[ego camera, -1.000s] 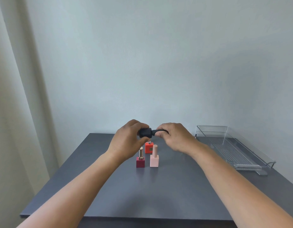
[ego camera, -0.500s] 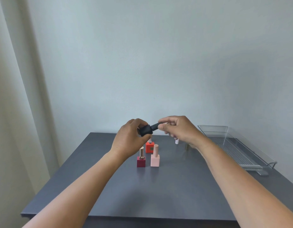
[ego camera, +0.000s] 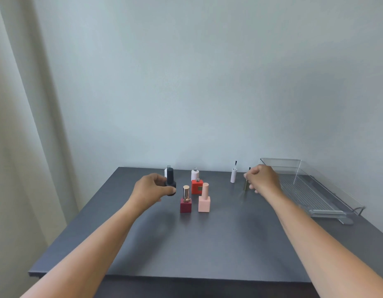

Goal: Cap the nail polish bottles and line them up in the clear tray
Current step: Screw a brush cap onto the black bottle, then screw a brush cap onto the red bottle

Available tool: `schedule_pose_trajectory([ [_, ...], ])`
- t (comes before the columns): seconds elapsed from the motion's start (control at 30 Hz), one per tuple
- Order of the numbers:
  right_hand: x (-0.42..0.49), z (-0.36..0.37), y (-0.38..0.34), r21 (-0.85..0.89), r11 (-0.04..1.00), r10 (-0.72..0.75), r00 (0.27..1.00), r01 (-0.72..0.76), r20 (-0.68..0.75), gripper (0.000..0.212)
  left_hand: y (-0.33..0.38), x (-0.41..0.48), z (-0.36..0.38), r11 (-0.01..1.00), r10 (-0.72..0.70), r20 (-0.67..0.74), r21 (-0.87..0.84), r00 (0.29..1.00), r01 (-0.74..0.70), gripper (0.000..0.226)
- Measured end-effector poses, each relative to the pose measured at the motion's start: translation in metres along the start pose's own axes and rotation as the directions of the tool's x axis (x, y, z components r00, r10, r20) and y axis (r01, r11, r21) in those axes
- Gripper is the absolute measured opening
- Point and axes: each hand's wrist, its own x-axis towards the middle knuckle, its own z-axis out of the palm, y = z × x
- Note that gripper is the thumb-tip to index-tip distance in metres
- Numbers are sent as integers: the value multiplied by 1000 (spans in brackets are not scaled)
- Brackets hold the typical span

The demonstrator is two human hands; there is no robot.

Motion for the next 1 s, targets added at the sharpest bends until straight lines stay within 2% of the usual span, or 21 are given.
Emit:
schedule_pose_trajectory([
  [0.07, 1, 5, 11, -12, 1000, 14, 1000, -14, -3, 15, -8, 1, 1, 1000, -19, 18, 10, 1000, 18, 24],
  [0.2, 5, 15, 23, -56, 997, 57, 998, -57, 4, 37, -19, 3, 5, 997, -58, 28, 55, 998, 57, 23],
  [0.3, 5, 21, 26, -60, 997, 57, 998, -57, -7, 28, -25, 3, 8, 994, -58, 46, 100, 997, 54, 22],
  [0.47, 9, 31, 28, -65, 997, 51, 999, -52, -7, 31, -29, 4, 9, 992, -50, 53, 122, 997, 44, 22],
  [0.6, 13, 36, 32, -84, 994, 66, 998, -67, -11, 20, -33, 6, 10, 992, -38, 55, 125, 998, 31, 23],
  [0.7, 14, 38, 33, -91, 993, 75, 997, -76, -11, 20, -34, 7, 10, 991, -25, 62, 132, 998, 16, 25],
  [0.9, 9, 35, 30, -91, 995, 48, 999, -50, -21, 23, -21, 5, -1, 994, 15, 103, 107, 995, -26, 54],
  [1.0, 4, 33, 24, -56, 998, 21, 1000, -21, 0, 22, 1, 7, -7, 992, 98, 54, 69, 994, -101, 50],
])
